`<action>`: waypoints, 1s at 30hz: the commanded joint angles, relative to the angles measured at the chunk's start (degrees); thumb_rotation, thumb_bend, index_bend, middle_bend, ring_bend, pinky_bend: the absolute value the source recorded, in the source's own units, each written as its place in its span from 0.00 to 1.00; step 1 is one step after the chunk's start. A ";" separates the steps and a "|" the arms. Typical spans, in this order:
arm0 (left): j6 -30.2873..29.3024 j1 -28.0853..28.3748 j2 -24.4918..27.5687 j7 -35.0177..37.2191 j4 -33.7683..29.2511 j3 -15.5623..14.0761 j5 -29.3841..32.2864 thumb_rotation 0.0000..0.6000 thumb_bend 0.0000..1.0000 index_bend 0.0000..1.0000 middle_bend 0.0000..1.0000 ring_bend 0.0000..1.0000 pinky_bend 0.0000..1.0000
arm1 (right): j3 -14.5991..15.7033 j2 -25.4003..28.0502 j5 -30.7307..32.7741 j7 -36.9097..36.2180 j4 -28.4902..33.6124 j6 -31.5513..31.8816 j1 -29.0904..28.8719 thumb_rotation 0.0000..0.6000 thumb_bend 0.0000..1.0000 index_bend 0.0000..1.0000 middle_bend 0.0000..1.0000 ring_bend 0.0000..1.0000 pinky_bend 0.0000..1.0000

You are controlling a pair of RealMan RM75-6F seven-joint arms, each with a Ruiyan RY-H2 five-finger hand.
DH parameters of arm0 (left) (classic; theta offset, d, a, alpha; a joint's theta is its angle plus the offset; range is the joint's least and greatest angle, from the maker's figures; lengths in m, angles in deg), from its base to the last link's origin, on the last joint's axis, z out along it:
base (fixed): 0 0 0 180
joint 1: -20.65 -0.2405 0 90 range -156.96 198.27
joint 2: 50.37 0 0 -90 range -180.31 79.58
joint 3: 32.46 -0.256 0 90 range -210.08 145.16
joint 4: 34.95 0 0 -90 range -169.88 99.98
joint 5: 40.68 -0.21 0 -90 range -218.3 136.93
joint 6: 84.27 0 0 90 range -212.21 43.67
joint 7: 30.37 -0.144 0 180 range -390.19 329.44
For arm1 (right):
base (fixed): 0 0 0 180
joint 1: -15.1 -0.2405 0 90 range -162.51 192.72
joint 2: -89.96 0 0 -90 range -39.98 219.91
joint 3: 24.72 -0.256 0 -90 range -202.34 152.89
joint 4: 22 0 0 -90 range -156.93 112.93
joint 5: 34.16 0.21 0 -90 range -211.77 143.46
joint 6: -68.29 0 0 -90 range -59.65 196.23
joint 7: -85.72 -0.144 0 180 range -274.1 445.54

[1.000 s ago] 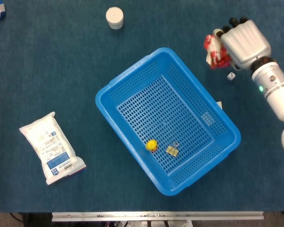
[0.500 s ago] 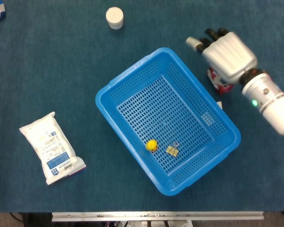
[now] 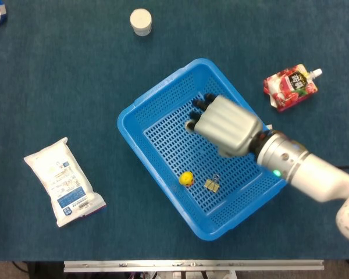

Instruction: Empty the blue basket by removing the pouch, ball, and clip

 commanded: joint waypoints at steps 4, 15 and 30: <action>-0.31 -0.16 0.37 -0.12 -0.23 -0.20 -0.75 1.00 0.00 0.06 0.00 0.00 0.00 | 2.61 -5.99 1.61 4.29 -0.91 1.05 -0.98 1.00 0.11 0.41 0.40 0.22 0.28; -0.32 -0.18 0.73 0.21 -0.58 -0.24 -0.82 1.00 0.00 0.06 0.00 0.00 0.00 | 4.91 -15.21 5.16 11.71 -4.82 4.88 -1.87 1.00 0.11 0.42 0.41 0.22 0.28; -1.28 -1.03 0.17 -0.68 -0.50 -0.68 -1.16 1.00 0.00 0.06 0.00 0.00 0.00 | 6.26 -23.03 9.16 16.30 -10.16 7.18 -2.71 1.00 0.11 0.46 0.42 0.23 0.28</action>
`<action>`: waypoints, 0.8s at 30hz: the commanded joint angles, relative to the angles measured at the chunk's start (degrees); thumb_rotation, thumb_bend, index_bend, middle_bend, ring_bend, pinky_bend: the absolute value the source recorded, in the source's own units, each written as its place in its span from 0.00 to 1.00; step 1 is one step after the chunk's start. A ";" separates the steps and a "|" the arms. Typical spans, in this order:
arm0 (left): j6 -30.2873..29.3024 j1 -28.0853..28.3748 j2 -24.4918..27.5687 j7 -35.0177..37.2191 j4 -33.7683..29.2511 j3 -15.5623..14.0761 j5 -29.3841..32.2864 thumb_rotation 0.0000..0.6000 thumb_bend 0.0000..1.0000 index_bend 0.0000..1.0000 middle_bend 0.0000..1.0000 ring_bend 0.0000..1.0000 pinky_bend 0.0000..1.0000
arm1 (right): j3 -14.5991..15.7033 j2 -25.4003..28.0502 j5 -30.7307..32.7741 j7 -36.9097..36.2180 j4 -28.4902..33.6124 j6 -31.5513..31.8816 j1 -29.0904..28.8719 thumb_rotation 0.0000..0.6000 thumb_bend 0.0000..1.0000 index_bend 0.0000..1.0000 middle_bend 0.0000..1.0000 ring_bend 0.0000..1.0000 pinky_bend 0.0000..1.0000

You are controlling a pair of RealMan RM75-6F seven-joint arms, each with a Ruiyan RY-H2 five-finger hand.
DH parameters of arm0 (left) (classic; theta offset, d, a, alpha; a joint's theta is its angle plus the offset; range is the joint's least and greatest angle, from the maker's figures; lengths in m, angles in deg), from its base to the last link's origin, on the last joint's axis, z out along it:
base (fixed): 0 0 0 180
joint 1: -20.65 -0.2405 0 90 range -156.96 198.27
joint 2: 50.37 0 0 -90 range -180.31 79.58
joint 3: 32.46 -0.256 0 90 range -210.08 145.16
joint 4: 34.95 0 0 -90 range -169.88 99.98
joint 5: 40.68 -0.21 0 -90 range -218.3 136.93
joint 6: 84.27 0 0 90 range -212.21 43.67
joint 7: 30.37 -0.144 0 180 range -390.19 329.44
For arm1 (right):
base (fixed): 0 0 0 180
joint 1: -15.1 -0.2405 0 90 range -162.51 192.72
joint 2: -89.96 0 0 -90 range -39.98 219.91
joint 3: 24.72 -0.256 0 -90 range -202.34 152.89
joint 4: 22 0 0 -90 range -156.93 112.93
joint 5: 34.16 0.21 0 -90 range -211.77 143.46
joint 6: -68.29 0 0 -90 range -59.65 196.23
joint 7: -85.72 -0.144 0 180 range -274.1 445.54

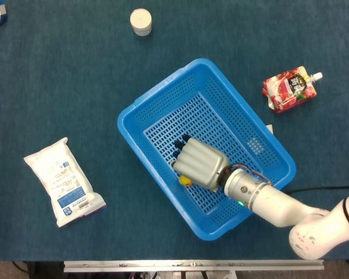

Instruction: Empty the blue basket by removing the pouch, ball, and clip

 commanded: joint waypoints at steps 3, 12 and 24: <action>-0.15 -0.16 -0.10 -0.43 -0.08 -0.10 -0.11 1.00 0.00 0.06 0.00 0.00 0.00 | 0.36 -2.27 0.53 1.42 -1.64 0.79 -0.08 1.00 0.11 0.46 0.43 0.23 0.28; -0.65 -0.71 -0.03 0.07 0.42 -0.44 -0.47 1.00 0.00 0.06 0.00 0.00 0.00 | -0.03 -5.78 1.78 3.26 -4.29 2.23 -0.13 1.00 0.12 0.48 0.43 0.24 0.28; 0.38 -0.03 0.31 1.28 1.04 -0.03 0.19 1.00 0.00 0.06 0.00 0.00 0.00 | -0.30 -8.11 2.65 4.81 -5.86 3.04 -0.01 1.00 0.12 0.50 0.44 0.24 0.28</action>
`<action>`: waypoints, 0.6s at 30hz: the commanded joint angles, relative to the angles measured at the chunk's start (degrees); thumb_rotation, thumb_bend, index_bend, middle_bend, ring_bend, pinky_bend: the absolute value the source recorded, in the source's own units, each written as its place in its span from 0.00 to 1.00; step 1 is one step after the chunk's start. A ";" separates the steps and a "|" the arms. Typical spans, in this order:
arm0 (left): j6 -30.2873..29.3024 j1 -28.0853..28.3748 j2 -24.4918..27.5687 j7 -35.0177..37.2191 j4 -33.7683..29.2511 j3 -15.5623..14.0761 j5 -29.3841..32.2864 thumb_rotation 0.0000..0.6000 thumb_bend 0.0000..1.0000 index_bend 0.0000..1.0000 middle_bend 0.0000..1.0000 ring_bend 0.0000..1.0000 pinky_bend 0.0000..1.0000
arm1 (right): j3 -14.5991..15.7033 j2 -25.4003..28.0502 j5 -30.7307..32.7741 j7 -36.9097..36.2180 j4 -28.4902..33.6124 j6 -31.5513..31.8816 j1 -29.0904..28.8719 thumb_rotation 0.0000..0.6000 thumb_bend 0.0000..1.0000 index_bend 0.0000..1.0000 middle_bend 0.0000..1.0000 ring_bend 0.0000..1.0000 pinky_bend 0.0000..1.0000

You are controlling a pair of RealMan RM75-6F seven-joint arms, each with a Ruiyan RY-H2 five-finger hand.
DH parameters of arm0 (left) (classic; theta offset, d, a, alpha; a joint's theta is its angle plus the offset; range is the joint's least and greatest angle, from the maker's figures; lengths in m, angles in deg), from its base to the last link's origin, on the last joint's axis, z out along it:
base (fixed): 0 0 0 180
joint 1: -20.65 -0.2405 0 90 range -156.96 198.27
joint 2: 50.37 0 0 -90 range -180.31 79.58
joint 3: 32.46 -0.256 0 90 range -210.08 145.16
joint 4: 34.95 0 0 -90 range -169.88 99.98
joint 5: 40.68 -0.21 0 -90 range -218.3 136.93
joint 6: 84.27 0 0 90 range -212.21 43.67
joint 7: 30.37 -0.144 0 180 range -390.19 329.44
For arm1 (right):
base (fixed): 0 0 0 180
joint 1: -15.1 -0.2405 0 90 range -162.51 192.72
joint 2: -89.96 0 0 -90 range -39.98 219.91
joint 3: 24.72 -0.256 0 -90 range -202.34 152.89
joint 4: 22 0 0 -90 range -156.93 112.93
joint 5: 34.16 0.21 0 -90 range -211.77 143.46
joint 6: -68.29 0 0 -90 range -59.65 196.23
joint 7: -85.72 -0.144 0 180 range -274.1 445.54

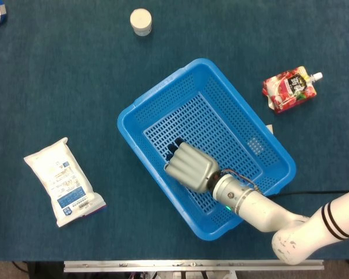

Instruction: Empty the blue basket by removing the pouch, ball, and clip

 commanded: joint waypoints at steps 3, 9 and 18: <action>0.07 0.00 0.16 0.36 0.16 -0.03 0.02 1.00 0.00 0.06 0.00 0.00 0.00 | -0.04 -0.63 0.07 0.63 -0.45 0.26 0.02 1.00 0.12 0.51 0.44 0.24 0.28; 0.12 0.07 0.35 0.48 0.21 0.04 0.01 1.00 0.00 0.06 0.00 0.00 0.00 | -0.14 -1.50 0.37 1.13 -0.94 0.59 0.21 1.00 0.14 0.51 0.44 0.25 0.28; 0.30 0.31 0.39 0.19 0.12 0.18 -0.02 1.00 0.00 0.06 0.00 0.00 0.00 | 0.25 -2.12 0.48 1.86 -1.70 0.47 0.43 1.00 0.21 0.55 0.45 0.25 0.28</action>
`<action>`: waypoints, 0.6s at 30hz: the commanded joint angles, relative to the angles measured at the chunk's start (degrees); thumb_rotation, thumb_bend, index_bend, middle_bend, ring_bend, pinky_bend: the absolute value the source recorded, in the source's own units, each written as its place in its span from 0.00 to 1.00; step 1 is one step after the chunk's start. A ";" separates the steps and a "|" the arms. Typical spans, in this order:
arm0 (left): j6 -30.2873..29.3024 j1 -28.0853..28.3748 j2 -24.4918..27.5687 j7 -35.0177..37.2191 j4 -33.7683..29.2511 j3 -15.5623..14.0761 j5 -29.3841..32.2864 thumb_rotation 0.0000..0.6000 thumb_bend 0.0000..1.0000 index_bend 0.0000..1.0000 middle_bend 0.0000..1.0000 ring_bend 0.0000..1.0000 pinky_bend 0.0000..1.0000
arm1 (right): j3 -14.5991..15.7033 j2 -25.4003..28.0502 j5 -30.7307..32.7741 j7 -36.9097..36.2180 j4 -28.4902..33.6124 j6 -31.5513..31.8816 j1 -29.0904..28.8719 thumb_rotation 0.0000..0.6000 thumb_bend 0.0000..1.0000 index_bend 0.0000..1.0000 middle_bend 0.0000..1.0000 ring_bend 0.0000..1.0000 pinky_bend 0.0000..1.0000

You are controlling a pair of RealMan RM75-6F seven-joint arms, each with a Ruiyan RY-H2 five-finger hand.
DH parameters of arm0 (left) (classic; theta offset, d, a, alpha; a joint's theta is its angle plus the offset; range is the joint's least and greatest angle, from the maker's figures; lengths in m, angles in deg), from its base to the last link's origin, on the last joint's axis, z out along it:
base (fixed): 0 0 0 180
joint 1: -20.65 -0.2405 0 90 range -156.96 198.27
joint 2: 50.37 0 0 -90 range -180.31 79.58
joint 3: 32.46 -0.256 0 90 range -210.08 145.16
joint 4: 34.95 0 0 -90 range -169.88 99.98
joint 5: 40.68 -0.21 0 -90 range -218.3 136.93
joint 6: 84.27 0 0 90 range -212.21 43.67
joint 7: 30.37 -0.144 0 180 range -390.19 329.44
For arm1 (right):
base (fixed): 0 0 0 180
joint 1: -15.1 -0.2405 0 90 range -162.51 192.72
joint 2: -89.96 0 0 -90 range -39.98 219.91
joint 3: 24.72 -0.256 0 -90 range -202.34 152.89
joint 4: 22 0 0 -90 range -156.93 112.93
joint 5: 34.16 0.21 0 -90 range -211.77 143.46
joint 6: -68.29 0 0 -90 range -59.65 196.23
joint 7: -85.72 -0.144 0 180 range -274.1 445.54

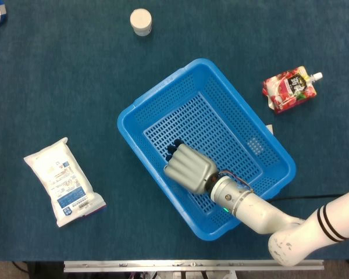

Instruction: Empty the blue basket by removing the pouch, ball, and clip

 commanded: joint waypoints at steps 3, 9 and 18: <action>0.05 0.04 0.07 -0.01 0.01 0.03 0.08 1.00 0.00 0.06 0.00 0.00 0.00 | 0.17 -0.01 -0.04 0.40 -0.18 -0.43 -0.11 1.00 0.21 0.55 0.45 0.25 0.28; 0.05 0.09 0.04 0.05 0.10 0.09 0.12 1.00 0.00 0.06 0.00 0.00 0.00 | -0.15 0.40 -0.76 -0.09 0.26 -0.17 0.21 1.00 0.21 0.59 0.46 0.27 0.29; 0.64 0.74 -0.14 -0.02 0.18 0.55 0.54 1.00 0.00 0.06 0.00 0.00 0.00 | -3.45 9.17 -4.44 -4.05 8.70 2.67 1.18 1.00 0.21 0.60 0.47 0.27 0.29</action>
